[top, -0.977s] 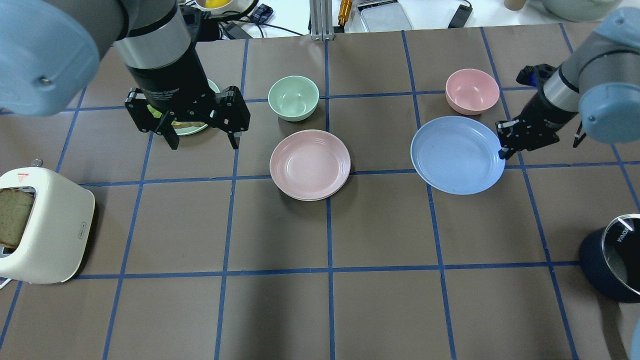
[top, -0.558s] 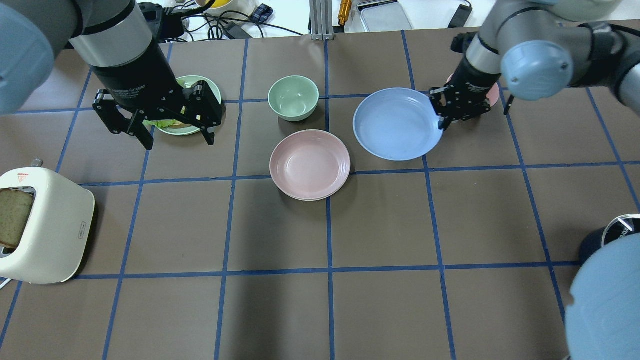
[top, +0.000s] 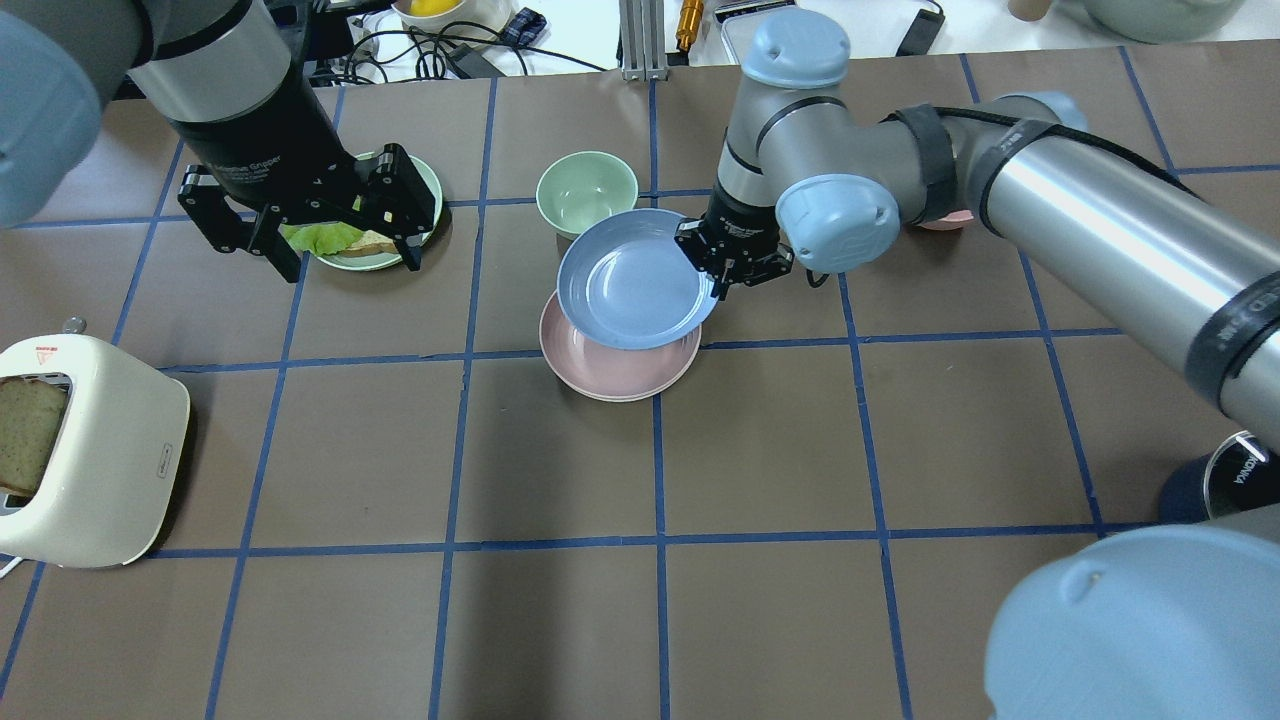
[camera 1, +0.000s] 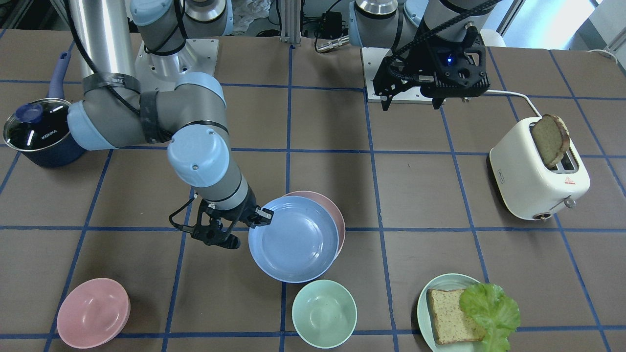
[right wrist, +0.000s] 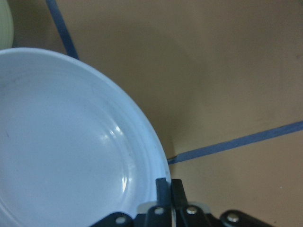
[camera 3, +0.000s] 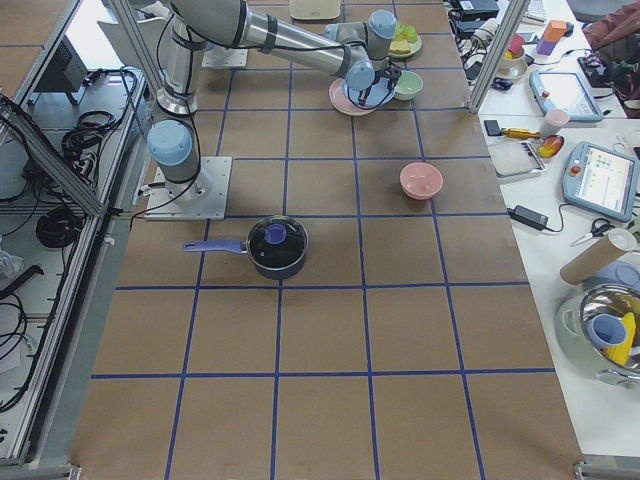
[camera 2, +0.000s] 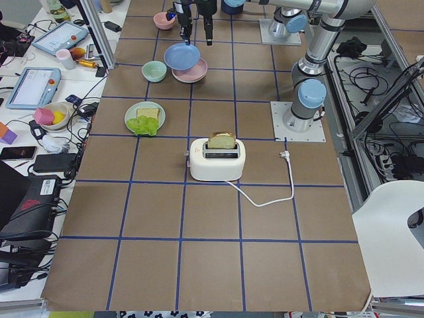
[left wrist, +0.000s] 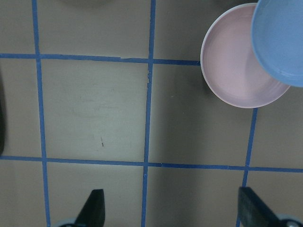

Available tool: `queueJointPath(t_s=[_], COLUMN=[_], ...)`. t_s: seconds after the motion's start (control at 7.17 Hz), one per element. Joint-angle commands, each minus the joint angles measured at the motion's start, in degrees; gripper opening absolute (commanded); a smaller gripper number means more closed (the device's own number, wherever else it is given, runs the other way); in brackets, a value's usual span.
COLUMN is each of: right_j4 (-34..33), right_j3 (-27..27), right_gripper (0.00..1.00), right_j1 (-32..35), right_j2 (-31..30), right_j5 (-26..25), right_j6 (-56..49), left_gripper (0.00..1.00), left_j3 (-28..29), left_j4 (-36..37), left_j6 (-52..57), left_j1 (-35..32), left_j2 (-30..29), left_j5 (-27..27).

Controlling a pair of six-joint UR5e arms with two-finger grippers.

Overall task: Stack three plates with pink and blue
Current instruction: 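Carry the blue plate with the right gripper and lower it onto the pink plate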

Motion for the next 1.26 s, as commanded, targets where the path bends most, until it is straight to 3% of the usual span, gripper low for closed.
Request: queueJointPath(t_s=[0.0,0.84,0.98,1.12], right_j4=[-0.41,-1.11,-1.03,-1.11], right_j3=[0.93,3.74,3.83,3.66], right_gripper=[0.00,0.00,0.18,0.59], right_j1=[1.90,1.11,1.11,1.20], right_j2=[-0.08,-0.52,-0.69,-0.78], right_j5=[-0.33,-0.42,-1.11,-2.34], right_j6=[2.21,1.86,1.86,1.95], left_gripper=[1.00,1.00,1.00,1.00], left_j3=[0.04,0.13,0.13,0.21], left_j4=[0.29,0.29,0.29,0.29], left_j6=[-0.11,-0.19,-0.19,-0.19], left_j1=[0.03,0.12,0.12,0.12], left_j2=[-0.02,-0.02,-0.02,-0.02], left_j5=[0.07,-0.01,-0.10,-0.01])
